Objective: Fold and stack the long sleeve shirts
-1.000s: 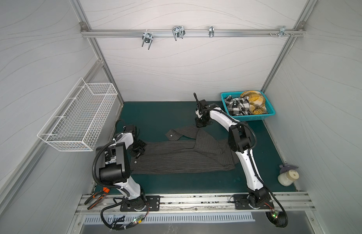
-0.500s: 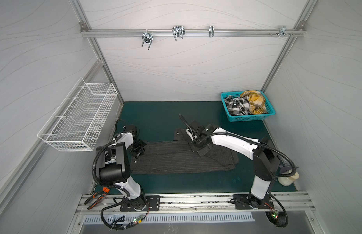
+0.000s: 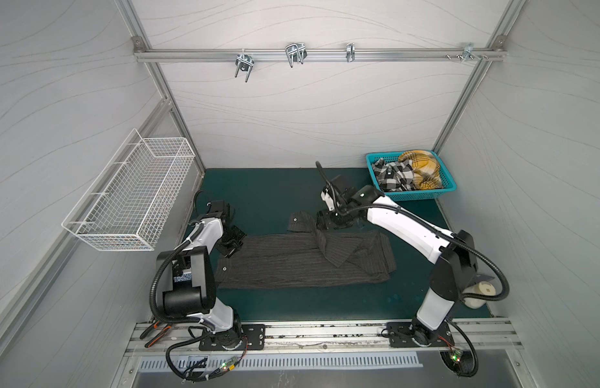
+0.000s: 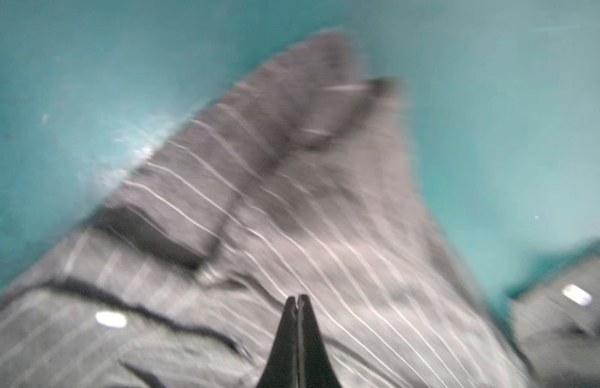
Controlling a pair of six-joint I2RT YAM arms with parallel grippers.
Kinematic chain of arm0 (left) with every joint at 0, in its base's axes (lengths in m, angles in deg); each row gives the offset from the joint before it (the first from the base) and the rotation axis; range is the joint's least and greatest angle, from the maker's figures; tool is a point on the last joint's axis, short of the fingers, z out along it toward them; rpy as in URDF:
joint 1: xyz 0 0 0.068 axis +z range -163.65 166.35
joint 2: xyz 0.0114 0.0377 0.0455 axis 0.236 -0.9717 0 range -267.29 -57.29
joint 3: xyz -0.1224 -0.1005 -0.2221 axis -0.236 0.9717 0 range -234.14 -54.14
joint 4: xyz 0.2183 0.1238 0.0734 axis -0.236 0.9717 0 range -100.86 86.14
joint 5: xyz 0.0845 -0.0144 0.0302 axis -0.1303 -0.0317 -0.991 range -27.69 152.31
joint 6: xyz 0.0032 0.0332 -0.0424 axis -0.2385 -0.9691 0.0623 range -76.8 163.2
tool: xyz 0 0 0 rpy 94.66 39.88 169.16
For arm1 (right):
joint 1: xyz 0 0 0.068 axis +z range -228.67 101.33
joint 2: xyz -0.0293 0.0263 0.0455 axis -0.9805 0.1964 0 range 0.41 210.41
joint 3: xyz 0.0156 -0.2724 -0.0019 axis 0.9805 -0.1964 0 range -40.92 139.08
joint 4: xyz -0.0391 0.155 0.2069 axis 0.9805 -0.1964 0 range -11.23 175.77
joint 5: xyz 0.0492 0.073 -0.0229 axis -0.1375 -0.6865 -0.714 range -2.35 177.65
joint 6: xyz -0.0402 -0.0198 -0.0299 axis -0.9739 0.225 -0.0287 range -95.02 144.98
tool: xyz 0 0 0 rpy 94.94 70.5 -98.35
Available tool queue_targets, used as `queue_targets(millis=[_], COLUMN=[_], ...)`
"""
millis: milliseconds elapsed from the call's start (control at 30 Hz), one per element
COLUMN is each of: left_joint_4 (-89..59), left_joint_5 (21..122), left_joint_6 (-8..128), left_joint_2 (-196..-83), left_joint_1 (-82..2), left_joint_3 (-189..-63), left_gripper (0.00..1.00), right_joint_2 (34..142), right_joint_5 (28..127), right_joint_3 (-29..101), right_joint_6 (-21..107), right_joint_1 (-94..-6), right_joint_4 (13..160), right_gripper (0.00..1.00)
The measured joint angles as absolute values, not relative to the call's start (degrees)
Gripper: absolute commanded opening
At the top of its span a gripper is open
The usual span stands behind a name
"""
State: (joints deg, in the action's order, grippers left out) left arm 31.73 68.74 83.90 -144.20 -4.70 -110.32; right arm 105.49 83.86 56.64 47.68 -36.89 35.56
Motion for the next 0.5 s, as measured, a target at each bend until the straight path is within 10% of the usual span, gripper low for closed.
queue_targets(millis=[300,500], left_joint_4=[33.21,33.21], left_joint_5=[69.46,69.97], left_joint_6=[83.95,84.1], left_joint_2=[-141.76,-141.76], left_joint_1=[-5.58,-5.58], left_joint_3=[-111.57,-111.3], left_gripper=[0.0,0.0], right_joint_2=[130.91,134.78], right_joint_5=[75.88,72.69], right_joint_3=[72.33,72.68], right_joint_6=[44.05,45.05], right_joint_1=[-39.78,-41.18], right_joint_4=[34.22,33.81], right_gripper=[0.67,0.2])
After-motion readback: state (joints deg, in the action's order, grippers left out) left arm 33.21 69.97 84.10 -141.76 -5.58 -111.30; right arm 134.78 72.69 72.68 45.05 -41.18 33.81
